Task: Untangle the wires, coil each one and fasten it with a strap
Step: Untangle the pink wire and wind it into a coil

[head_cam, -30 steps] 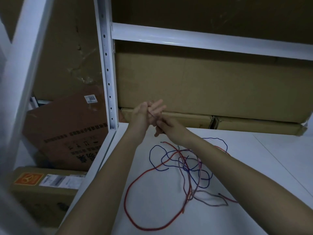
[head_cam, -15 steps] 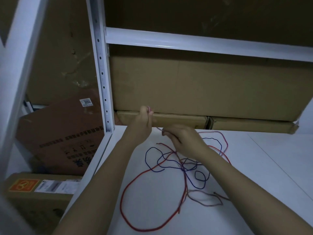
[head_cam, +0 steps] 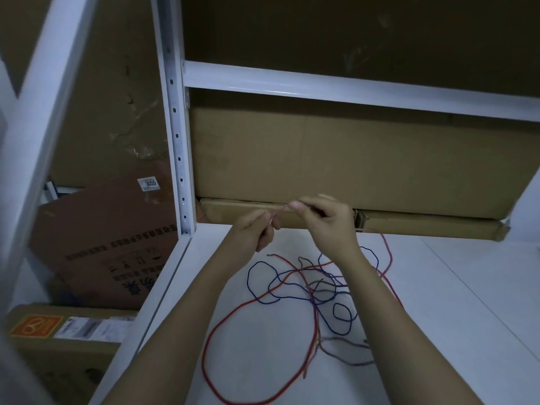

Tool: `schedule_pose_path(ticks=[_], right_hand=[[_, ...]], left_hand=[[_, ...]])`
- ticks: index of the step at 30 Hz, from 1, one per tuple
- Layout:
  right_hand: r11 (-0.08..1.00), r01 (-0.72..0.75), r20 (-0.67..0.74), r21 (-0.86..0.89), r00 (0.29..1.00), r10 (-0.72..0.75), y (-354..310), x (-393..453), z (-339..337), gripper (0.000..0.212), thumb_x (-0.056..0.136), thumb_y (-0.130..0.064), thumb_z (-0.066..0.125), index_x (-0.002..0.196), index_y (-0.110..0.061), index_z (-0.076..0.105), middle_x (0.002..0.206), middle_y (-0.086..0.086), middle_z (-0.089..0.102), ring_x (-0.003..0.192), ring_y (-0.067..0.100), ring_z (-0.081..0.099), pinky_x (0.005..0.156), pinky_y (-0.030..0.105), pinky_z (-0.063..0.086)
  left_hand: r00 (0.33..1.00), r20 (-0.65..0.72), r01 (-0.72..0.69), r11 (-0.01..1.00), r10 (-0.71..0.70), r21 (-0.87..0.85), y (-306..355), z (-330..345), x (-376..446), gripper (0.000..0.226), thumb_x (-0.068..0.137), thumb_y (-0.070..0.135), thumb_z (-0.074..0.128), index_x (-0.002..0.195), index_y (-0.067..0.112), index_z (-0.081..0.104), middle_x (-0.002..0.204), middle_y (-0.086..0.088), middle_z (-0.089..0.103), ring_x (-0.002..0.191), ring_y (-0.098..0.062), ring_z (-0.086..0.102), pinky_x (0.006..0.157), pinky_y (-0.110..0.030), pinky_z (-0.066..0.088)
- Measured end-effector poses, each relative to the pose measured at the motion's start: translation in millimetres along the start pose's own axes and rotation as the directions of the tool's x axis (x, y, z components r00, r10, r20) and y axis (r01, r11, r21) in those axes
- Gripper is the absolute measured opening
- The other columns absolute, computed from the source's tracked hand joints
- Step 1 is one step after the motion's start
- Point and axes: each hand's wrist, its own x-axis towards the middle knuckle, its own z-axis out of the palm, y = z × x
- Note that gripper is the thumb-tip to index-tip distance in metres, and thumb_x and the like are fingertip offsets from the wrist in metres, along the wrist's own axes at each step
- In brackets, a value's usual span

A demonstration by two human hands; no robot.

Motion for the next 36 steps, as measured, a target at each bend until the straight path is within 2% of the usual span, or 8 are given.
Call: schedule_pose_path(ticks=[4, 9, 11, 15, 20, 29, 33, 36], right_hand=[[0.890, -0.407, 0.292, 0.204, 0.893, 0.342, -1, 4, 2, 0.014, 0.091, -0.019, 0.063, 0.084, -0.018, 0.075, 0.066, -0.015, 0.068, 0.058, -0.006, 0.058, 0.057, 0.006, 0.041], [0.658, -0.652, 0.469, 0.377, 0.747, 0.471, 4, -9, 15, 0.026, 0.095, -0.025, 0.053, 0.073, -0.018, 0.065, 0.056, -0.004, 0.028, 0.051, 0.010, 0.022, 0.047, 0.023, 0.016], [0.665, -0.623, 0.444, 0.412, 0.775, 0.450, 2, -14, 22, 0.027, 0.097, -0.025, 0.050, 0.072, -0.017, 0.057, 0.054, -0.005, 0.028, 0.050, 0.011, 0.021, 0.045, 0.022, 0.017], [0.760, -0.539, 0.283, 0.363, 0.841, 0.461, 5, -25, 27, 0.036, 0.101, -0.025, 0.045, 0.072, -0.027, 0.067, 0.053, -0.003, 0.036, 0.046, 0.008, 0.028, 0.043, 0.021, 0.023], [0.824, -0.508, 0.176, 0.252, 0.861, 0.477, 20, -45, 26, 0.026, 0.103, -0.019, 0.040, 0.097, -0.012, 0.064, 0.052, -0.007, 0.049, 0.046, 0.010, 0.041, 0.046, 0.022, 0.036], [0.930, -0.228, 0.400, -0.289, 0.854, 0.333, 11, -67, 32, 0.021, 0.102, -0.030, 0.037, 0.115, -0.027, 0.054, 0.065, 0.003, 0.063, 0.059, 0.014, 0.059, 0.059, 0.029, 0.046], [0.818, 0.149, 0.528, -0.556, 0.823, 0.209, -4, -67, 33, 0.025, 0.103, -0.028, 0.033, 0.115, -0.014, 0.050, 0.081, 0.010, 0.062, 0.074, 0.035, 0.059, 0.057, 0.033, 0.031], [0.742, 0.312, 0.557, -0.594, 0.825, 0.098, -14, -59, 28, 0.027, 0.103, -0.027, 0.033, 0.107, -0.010, 0.054, 0.086, 0.011, 0.066, 0.075, 0.034, 0.060, 0.058, 0.032, 0.028]], left_hand=[[0.998, -0.009, 0.057, 0.967, -0.062, -0.247, 3, 6, -15, 0.042, 0.104, 0.011, 0.025, 0.066, 0.012, 0.043, 0.048, 0.009, 0.029, 0.044, -0.005, 0.027, 0.048, -0.017, 0.027], [0.995, 0.044, 0.098, 0.754, -0.091, -0.650, 13, 11, -19, 0.044, 0.098, 0.022, 0.032, 0.067, 0.016, 0.063, 0.055, 0.006, 0.013, 0.049, -0.009, 0.014, 0.044, -0.015, 0.024], [0.993, 0.056, 0.113, 0.659, -0.107, -0.744, 15, 12, -20, 0.034, 0.094, 0.028, 0.036, 0.069, 0.013, 0.054, 0.053, 0.008, 0.017, 0.046, -0.007, 0.017, 0.045, -0.015, 0.024], [0.999, 0.018, 0.032, 0.777, -0.026, -0.629, 14, 12, -13, 0.035, 0.105, 0.025, 0.020, 0.074, 0.016, 0.034, 0.053, 0.012, 0.031, 0.047, -0.004, 0.029, 0.051, -0.015, 0.032], [0.996, -0.062, 0.011, 0.802, -0.060, -0.598, 16, 10, 0, 0.039, 0.106, 0.019, 0.017, 0.079, 0.010, 0.043, 0.057, 0.007, 0.053, 0.060, -0.005, 0.056, 0.069, -0.016, 0.047], [0.922, -0.358, -0.110, 0.789, -0.147, -0.605, 6, 8, 8, 0.032, 0.106, 0.020, 0.027, 0.104, 0.007, 0.055, 0.099, 0.001, 0.072, 0.088, -0.008, 0.070, 0.074, -0.016, 0.052], [0.899, -0.435, -0.101, 0.939, -0.057, -0.330, -4, 12, 8, 0.025, 0.106, 0.020, 0.026, 0.105, 0.012, 0.050, 0.109, 0.005, 0.067, 0.093, -0.003, 0.069, 0.077, -0.012, 0.049], [0.934, -0.345, -0.060, 0.992, 0.096, 0.113, -16, 12, 4, 0.017, 0.106, 0.023, 0.029, 0.101, 0.025, 0.045, 0.105, 0.011, 0.065, 0.085, 0.000, 0.067, 0.076, -0.017, 0.050]])
